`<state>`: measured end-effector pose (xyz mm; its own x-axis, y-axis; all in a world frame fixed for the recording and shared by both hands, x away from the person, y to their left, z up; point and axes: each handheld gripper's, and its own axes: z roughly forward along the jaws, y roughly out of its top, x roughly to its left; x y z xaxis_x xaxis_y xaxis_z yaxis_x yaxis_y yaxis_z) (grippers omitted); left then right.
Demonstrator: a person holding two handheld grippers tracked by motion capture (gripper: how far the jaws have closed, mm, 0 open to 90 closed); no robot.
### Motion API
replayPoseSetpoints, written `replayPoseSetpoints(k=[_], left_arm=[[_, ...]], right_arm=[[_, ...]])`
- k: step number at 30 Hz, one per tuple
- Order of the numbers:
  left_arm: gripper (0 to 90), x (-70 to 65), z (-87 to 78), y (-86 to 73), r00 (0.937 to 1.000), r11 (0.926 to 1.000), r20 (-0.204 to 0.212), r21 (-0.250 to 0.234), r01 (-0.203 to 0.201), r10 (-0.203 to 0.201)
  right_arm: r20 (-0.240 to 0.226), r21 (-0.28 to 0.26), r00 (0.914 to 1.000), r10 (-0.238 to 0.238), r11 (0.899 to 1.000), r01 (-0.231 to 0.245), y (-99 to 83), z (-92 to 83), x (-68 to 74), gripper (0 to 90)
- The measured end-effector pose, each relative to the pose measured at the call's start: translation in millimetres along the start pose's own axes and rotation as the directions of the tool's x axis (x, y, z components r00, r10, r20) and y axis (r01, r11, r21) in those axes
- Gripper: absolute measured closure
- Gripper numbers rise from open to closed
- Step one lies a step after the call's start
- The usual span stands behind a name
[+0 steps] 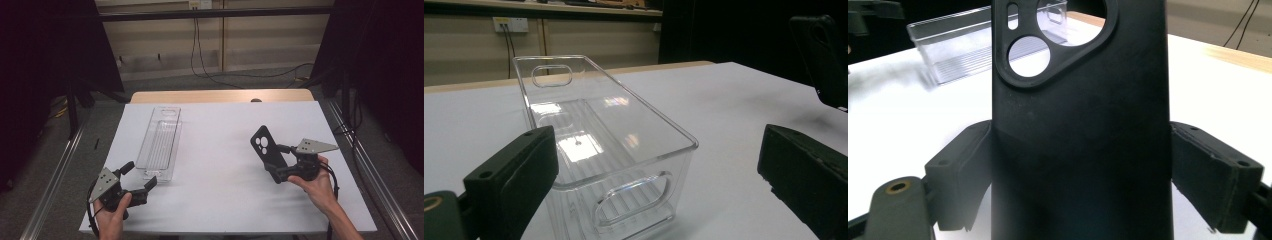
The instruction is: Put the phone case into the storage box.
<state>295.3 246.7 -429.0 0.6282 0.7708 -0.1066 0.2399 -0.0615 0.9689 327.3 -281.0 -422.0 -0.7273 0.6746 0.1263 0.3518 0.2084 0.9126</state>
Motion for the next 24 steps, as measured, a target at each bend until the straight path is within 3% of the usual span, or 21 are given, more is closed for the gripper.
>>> replayPoseSetpoints(k=[8, 17, 24], left_arm=[[2.9, -1.5, 0.9, 1.7, 0.9999, 0.9999, 0.007, 0.007, 0.008, -0.008], [2.9, -5.5, 4.2, 5.9, 0.9985, 0.9999, 0.052, 0.003, 0.014, -0.015], [2.9, -10.3, 8.6, 9.3, 0.9948, 0.9998, 0.102, 0.019, -0.009, 0.007]], right_arm=[[-0.041, -0.021, 0.9991, 0.008, 1.000, -0.009, -6.4, -3.0, 7.8, 14.8], [-0.102, -0.018, 0.9948, 0.000, 1.000, -0.002, -10.2, -0.7, 20.7, 14.8], [-0.126, -0.013, 0.9920, -0.004, 1.000, 0.002, -10.6, 3.2, 25.9, 14.8]])
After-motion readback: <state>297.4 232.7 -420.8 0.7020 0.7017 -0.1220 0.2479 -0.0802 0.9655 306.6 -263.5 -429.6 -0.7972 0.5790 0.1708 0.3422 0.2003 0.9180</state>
